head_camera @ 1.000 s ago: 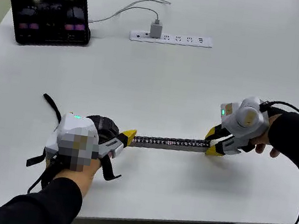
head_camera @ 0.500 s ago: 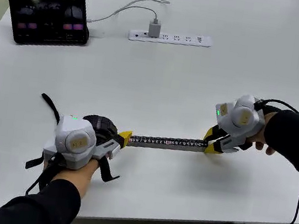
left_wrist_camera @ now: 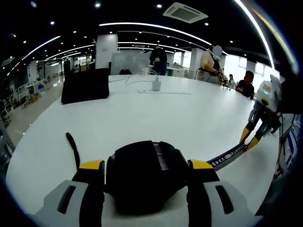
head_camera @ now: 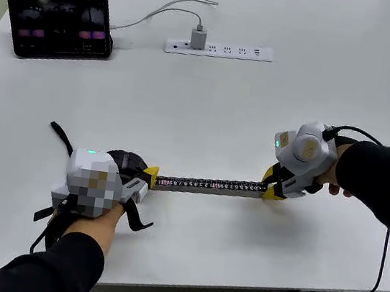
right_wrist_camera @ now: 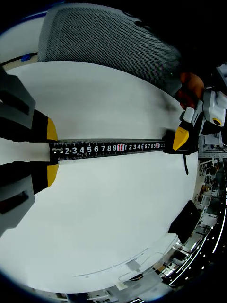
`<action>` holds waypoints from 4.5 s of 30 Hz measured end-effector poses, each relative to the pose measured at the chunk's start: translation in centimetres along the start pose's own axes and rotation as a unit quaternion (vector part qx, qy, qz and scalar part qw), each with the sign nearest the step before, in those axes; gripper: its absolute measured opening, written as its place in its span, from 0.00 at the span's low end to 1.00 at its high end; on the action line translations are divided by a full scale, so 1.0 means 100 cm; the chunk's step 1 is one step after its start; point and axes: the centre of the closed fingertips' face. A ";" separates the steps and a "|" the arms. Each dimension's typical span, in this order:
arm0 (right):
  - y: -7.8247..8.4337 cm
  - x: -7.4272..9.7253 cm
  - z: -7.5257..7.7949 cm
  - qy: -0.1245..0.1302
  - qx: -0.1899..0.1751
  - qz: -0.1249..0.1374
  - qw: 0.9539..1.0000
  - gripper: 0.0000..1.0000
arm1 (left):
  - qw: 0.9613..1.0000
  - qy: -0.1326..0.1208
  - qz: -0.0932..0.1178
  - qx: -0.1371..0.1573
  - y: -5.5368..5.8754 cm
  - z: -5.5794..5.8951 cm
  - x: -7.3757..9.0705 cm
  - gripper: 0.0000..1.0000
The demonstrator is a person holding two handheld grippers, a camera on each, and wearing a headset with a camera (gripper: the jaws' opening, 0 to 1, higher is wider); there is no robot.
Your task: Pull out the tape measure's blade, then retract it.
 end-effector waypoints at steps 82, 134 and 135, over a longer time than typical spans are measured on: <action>-0.019 -0.007 0.001 0.005 -0.008 -0.007 1.000 0.12 | 0.999 0.019 -0.032 -0.004 0.003 0.002 0.000 0.61; -0.035 -0.017 0.001 0.004 -0.003 -0.006 1.000 0.12 | 0.999 0.021 -0.039 -0.004 0.003 0.003 0.000 0.61; -0.035 -0.017 0.001 0.004 -0.001 -0.006 1.000 0.12 | 0.999 0.021 -0.039 -0.004 0.003 0.003 0.000 0.61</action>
Point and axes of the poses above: the centre of the closed fingertips' face, and the gripper's own axes: x roughly backward along the fingers, z roughly to its right, y roughly out of its underside, and after that the axes turned 3 degrees about y, right-handed
